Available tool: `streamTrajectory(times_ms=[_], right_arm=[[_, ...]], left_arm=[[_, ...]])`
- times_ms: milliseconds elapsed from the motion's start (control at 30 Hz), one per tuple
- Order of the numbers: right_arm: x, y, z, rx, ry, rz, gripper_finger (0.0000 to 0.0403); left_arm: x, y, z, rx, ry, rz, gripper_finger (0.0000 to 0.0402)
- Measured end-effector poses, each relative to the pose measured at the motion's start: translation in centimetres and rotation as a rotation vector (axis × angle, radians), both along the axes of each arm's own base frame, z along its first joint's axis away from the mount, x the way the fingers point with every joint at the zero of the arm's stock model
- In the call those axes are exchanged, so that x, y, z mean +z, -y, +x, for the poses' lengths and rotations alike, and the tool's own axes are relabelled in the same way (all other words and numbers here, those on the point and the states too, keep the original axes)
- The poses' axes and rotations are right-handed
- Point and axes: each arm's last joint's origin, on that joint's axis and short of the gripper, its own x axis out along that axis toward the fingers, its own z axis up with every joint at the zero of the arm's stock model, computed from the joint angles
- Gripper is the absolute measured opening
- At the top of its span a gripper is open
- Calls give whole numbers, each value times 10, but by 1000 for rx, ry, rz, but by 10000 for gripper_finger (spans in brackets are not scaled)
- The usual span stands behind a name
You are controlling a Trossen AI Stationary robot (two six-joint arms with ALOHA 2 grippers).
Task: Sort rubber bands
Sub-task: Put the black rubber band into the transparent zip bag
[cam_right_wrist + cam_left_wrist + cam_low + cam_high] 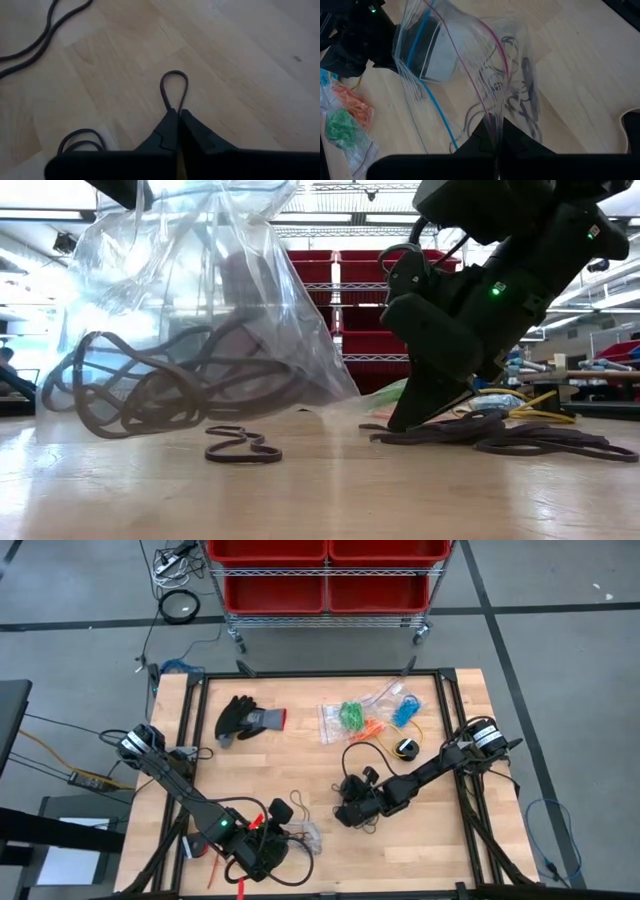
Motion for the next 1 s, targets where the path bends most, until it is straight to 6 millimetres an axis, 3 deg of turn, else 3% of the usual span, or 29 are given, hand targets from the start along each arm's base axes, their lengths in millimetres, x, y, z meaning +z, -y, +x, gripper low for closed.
streamTrajectory(times_ms=[300, 500, 767, 1000], right_arm=[[14, -11, 0, 47, 100, -15, 0], [59, -23, -5, 87, 281, -76, 0], [133, -42, -7, 227, 661, -182, 0], [154, -45, -4, 296, 835, -211, 0]], left_arm=[[0, 0, 0, 0, -1, 2, 2], [0, 0, 0, 0, -1, 2, 2], [0, 0, 0, 3, 4, 5, 2], [0, 0, 0, 3, 5, 5, 2]])
